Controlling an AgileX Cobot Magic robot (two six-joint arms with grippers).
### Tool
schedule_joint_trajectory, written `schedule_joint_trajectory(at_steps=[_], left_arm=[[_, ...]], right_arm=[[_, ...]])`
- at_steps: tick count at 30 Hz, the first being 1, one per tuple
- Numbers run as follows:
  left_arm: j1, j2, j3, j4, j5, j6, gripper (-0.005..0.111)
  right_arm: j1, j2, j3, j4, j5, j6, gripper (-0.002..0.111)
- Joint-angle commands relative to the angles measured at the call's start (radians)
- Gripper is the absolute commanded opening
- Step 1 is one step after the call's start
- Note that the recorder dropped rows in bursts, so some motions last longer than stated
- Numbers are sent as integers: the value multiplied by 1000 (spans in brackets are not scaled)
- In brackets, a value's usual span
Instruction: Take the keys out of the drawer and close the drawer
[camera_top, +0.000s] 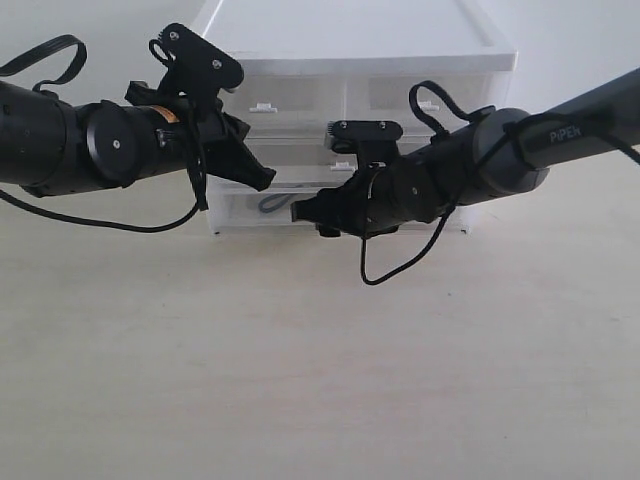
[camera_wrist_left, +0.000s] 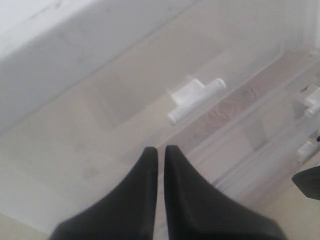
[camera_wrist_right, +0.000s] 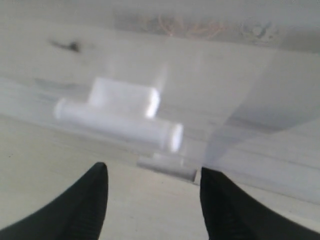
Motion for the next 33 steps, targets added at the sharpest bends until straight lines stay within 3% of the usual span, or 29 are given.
schedule_joint_trajectory(at_steps=[1, 5, 10, 17, 33], left_arm=[[49, 20, -23, -71, -366, -7, 4], [49, 20, -23, -71, -366, -7, 4], [49, 20, -23, -71, -366, -7, 4], [49, 20, -23, -71, -366, -7, 4], [49, 20, -23, -71, -366, -7, 4]], right_arm=[[-16, 11, -40, -19, -106, -13, 51], [-16, 11, -41, -19, -106, -13, 49], [-16, 11, -41, -19, -106, -15, 22], [-16, 11, -41, -19, -98, -62, 0], [9, 0, -41, -19, 40, -119, 0]])
